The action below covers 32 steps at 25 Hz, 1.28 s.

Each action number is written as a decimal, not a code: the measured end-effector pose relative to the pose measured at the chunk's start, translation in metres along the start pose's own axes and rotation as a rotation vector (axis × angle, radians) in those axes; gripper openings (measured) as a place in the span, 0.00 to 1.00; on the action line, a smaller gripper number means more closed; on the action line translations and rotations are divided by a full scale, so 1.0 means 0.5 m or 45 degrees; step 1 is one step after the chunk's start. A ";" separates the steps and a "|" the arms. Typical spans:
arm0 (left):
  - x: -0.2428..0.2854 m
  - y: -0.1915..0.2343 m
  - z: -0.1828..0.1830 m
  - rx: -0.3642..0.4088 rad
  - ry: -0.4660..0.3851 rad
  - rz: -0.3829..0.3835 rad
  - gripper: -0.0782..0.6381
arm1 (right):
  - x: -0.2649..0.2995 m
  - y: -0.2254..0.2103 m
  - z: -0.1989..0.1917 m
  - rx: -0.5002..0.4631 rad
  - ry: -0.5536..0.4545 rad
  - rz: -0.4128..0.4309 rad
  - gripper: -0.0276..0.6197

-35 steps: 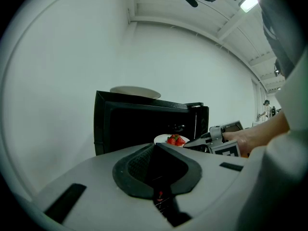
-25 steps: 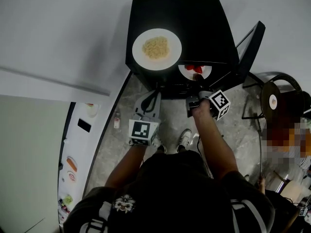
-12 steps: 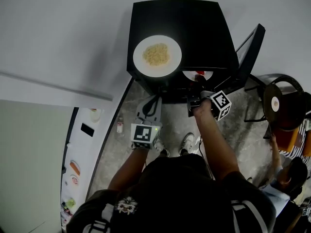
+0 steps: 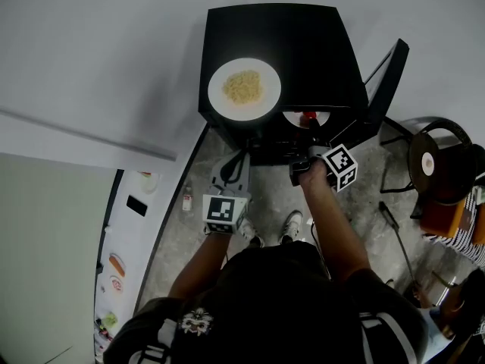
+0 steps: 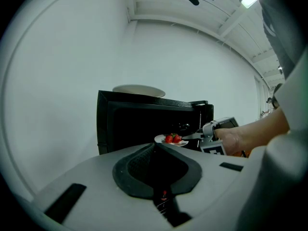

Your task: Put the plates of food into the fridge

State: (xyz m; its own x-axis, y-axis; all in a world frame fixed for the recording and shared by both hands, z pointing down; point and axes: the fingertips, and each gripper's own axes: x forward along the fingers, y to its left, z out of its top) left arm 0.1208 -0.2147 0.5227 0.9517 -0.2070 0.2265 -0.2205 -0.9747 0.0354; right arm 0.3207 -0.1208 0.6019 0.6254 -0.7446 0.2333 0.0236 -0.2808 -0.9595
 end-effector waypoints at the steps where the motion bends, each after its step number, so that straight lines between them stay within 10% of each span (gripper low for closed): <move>1: -0.003 0.001 0.004 0.000 -0.007 0.004 0.15 | -0.012 -0.001 0.005 -0.042 -0.007 -0.001 0.26; 6: -0.015 0.002 0.017 -0.014 -0.019 0.003 0.15 | -0.093 0.015 0.030 -0.342 -0.018 0.021 0.27; 19: -0.034 -0.047 0.088 0.025 -0.106 -0.050 0.15 | -0.258 0.248 -0.046 -1.587 -0.066 0.439 0.26; 32: -0.090 -0.061 0.140 0.048 -0.194 -0.036 0.15 | -0.325 0.333 -0.109 -1.887 -0.101 0.550 0.08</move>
State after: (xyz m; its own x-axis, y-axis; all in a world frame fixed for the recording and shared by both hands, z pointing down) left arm 0.0997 -0.1817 0.4434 0.9794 -0.1871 0.0756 -0.1878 -0.9822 0.0023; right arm 0.1807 -0.0795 0.4129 0.4200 -0.9051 -0.0663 -0.9026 -0.4242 0.0734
